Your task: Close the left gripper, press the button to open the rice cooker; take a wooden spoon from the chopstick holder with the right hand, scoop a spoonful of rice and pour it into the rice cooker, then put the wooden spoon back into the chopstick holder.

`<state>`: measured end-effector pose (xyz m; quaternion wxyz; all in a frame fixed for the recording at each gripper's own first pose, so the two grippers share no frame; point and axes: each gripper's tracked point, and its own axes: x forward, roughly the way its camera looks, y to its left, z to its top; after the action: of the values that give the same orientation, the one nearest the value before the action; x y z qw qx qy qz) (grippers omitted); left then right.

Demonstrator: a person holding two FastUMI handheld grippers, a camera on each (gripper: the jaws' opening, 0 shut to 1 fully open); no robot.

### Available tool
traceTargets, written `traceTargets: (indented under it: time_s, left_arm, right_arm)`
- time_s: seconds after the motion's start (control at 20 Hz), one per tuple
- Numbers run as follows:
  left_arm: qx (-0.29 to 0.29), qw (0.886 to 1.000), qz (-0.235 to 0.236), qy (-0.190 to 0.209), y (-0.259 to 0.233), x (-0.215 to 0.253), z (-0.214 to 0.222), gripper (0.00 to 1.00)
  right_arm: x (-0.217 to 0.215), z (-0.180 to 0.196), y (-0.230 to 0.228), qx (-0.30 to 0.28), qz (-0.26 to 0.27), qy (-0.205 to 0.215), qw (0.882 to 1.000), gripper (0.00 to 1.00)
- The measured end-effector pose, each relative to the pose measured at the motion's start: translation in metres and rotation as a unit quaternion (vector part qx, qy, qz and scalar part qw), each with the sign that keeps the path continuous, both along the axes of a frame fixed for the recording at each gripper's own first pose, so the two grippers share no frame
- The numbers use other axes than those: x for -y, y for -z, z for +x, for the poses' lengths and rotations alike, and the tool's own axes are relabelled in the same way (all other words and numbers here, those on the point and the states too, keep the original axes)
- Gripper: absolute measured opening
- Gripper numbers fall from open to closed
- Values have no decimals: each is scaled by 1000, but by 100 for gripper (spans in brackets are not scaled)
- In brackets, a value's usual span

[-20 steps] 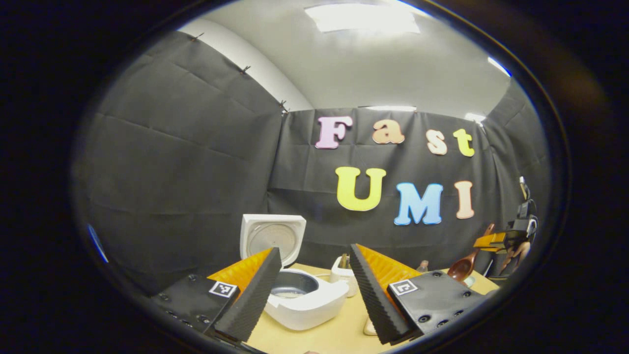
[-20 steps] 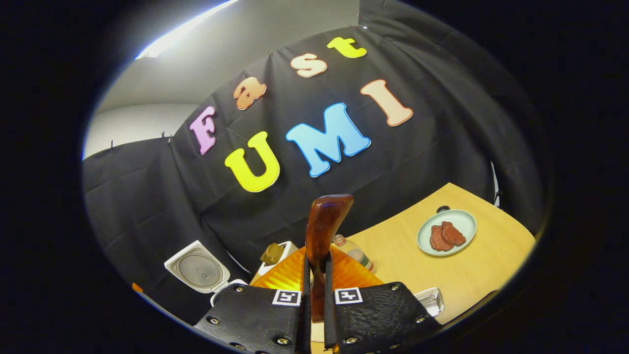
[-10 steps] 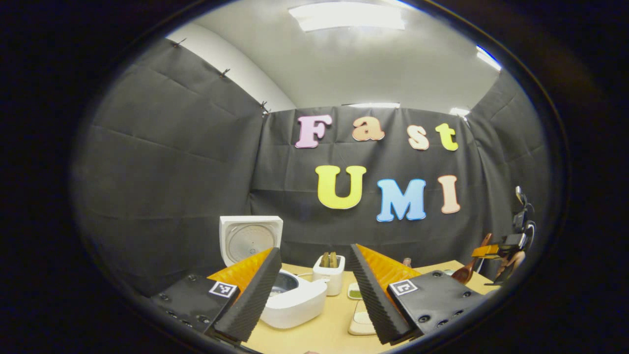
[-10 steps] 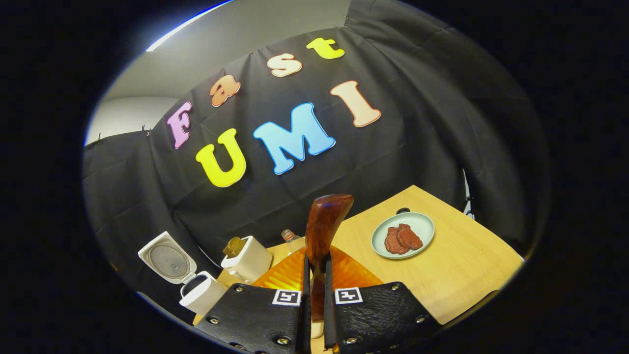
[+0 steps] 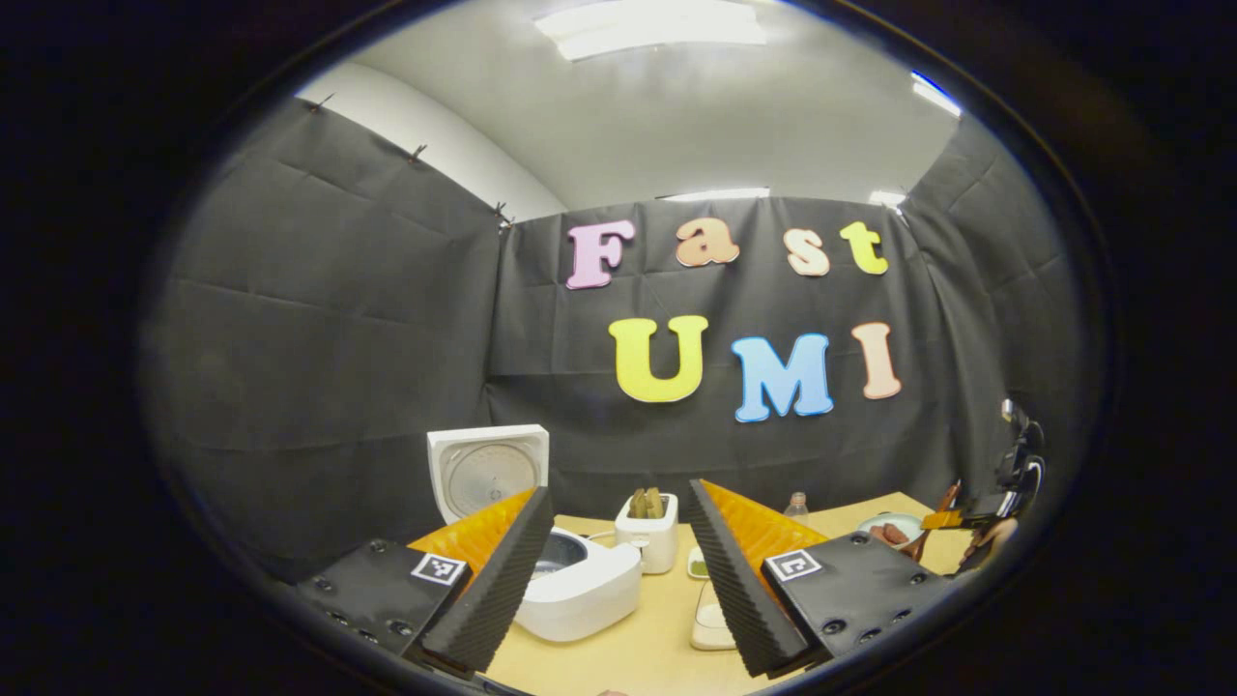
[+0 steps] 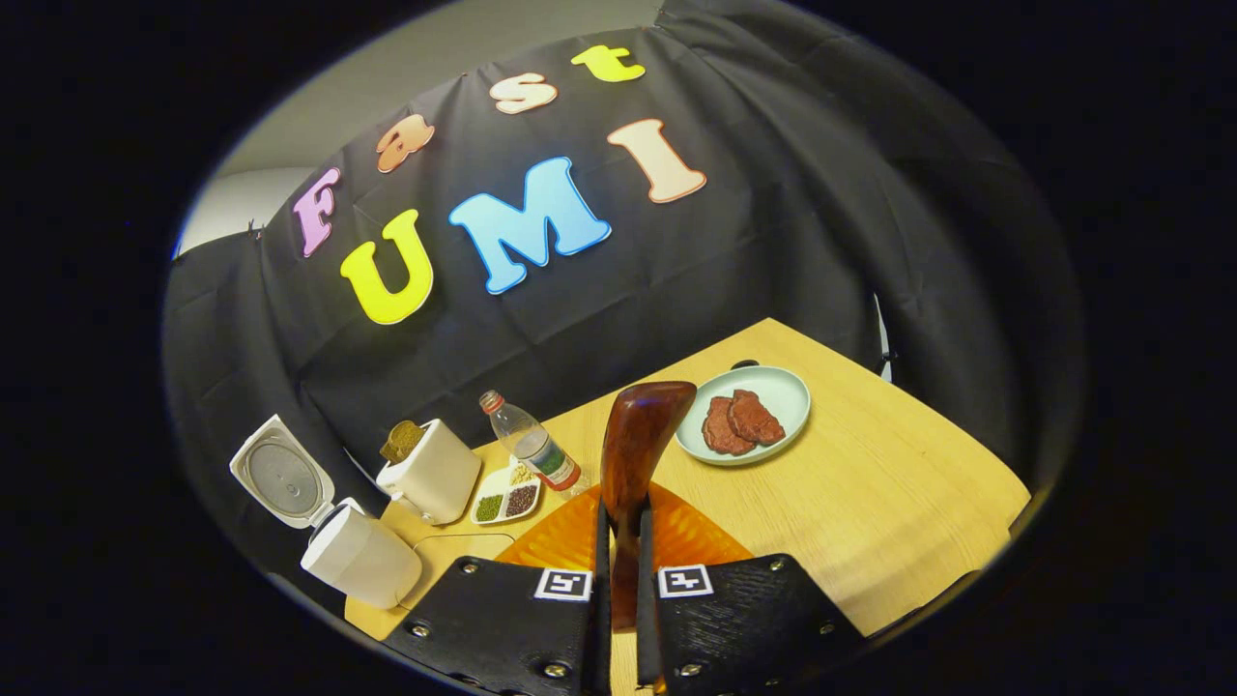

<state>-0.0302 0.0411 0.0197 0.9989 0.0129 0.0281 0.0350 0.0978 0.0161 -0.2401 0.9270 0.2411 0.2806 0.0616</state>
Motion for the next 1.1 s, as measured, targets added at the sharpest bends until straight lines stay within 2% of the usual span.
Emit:
traceTargets:
  time_s: [0.2, 0.3, 0.35, 0.45, 0.5, 0.55, 0.7, 0.8, 1.1]
  left_arm:
    - [0, 1000, 1, 2, 2, 4, 1, 99]
    - [-2, 1000, -3, 2, 4, 4, 2, 99]
    - [-2, 1000, -6, 4, 5, 5, 3, 99]
    - [-2, 1000, -11, 5, 7, 5, 4, 99]
    - [-2, 1000, -13, 6, 9, 5, 5, 97]
    - [-2, 1000, -15, 8, 10, 5, 7, 96]
    - [0, 1000, -14, 2, 12, -5, 18, 99]
    - [1, 1000, -10, -12, 12, -19, 31, 96]
    - [5, 997, 15, -72, 3, -87, 103, 99]
  right_arm:
    - [3, -9, 17, -27, 7, -4, 1000, 15]
    - [9, -13, 11, -21, 8, -1, 1000, 18]
    - [12, -13, 9, -14, 5, 3, 1000, 31]
    - [29, -12, -1, 2, -25, 18, 1000, 74]
    - [38, -10, -11, 17, -43, 25, 999, 80]
    - [44, -10, -23, 33, -59, 31, 997, 98]
    - [48, -14, -64, 83, -104, 31, 991, 98]
    - [46, -19, -90, 111, -131, 24, 985, 98]
    - [25, -45, -150, 174, -168, 13, 970, 98]
